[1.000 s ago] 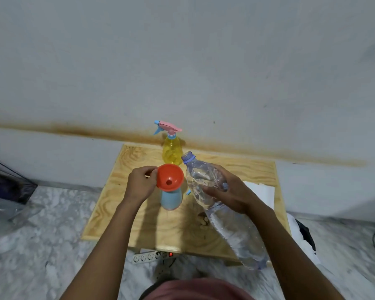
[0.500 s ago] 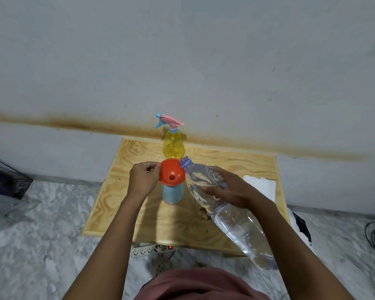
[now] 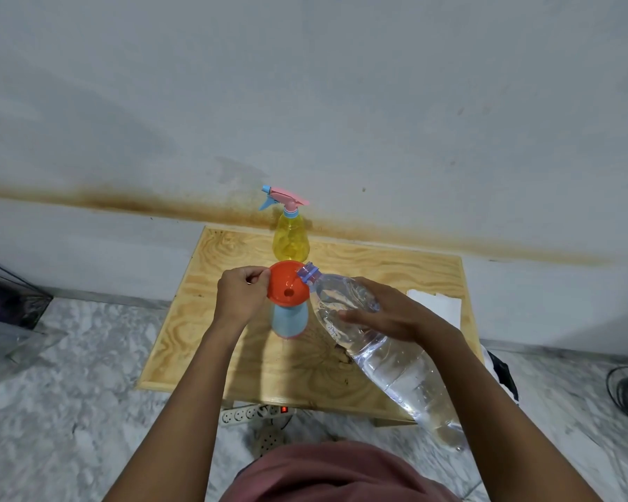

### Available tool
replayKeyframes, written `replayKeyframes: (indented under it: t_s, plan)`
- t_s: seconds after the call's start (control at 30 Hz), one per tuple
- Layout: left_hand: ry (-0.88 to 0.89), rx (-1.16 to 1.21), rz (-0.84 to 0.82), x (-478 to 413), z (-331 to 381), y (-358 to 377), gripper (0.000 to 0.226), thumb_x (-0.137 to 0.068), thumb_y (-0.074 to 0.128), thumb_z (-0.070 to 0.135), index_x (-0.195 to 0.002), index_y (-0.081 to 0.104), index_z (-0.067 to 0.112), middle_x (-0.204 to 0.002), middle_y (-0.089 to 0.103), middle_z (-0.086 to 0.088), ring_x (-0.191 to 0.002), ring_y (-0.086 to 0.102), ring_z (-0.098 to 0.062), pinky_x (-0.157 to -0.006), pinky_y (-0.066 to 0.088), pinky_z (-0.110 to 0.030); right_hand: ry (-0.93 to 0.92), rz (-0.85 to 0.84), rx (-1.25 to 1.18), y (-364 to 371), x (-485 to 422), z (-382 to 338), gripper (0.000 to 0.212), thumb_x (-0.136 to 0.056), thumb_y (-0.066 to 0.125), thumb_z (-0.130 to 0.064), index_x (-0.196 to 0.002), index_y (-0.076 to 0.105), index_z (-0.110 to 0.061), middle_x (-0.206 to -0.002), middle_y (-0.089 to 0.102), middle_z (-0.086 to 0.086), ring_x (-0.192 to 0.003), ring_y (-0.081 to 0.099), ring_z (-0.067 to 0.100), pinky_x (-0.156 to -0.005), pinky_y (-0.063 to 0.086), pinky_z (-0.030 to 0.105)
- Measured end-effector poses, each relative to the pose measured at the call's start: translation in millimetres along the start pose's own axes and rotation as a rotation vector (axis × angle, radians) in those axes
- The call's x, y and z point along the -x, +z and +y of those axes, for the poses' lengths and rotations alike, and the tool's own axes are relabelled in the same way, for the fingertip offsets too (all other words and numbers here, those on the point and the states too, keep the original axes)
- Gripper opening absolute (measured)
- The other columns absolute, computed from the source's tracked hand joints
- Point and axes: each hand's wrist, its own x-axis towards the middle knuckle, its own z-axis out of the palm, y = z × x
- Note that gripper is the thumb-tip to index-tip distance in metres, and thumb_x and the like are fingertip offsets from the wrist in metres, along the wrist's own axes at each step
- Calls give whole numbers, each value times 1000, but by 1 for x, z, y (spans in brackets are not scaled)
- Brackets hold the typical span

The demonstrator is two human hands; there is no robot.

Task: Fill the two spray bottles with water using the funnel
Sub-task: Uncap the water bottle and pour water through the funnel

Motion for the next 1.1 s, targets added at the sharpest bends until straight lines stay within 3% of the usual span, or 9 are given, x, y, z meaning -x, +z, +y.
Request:
replayKeyframes:
  t_s: [0.23,0.53,0.73,0.93,1.1]
  plan:
    - [-16,23,-7,-1,-2,1,13,-91,66,13,-91,79,11,-87,75,-12,-90,72,-31,-86,59,-48,-15,-18,11,0,-1,4,54,-79,66,-66,-127,48,-50,-112,66,-20,-94,65,-2,-84,52,26]
    - [-27,43,-6,-1,-2,1,12,-91,67,14,-89,79,13,-89,75,-17,-87,72,-29,-86,59,-49,-25,-32,6,-2,3,2,46,-78,66,-67,-118,49,-54,-107,67,-21,-91,66,-3,-80,51,24]
    - [-30,55,-14,0,-1,1,13,-92,67,13,-94,79,10,-90,75,-15,-92,72,-32,-87,59,-49,-18,-46,-8,-2,3,1,31,-79,66,-65,-104,47,-66,-101,67,-24,-82,69,-3,-77,52,25]
    - [-24,62,-13,0,-3,1,12,-92,66,13,-92,79,12,-89,75,-16,-91,72,-34,-86,59,-49,-29,-55,-31,-3,3,0,48,-76,67,-67,-119,47,-57,-104,68,-19,-82,71,4,-77,56,29]
    - [-18,64,-12,0,-2,1,13,-92,66,12,-86,77,16,-88,75,-16,-79,69,-22,-84,60,-48,-43,-55,-20,-4,4,-2,46,-82,67,-60,-124,48,-54,-104,67,-20,-85,70,2,-76,53,25]
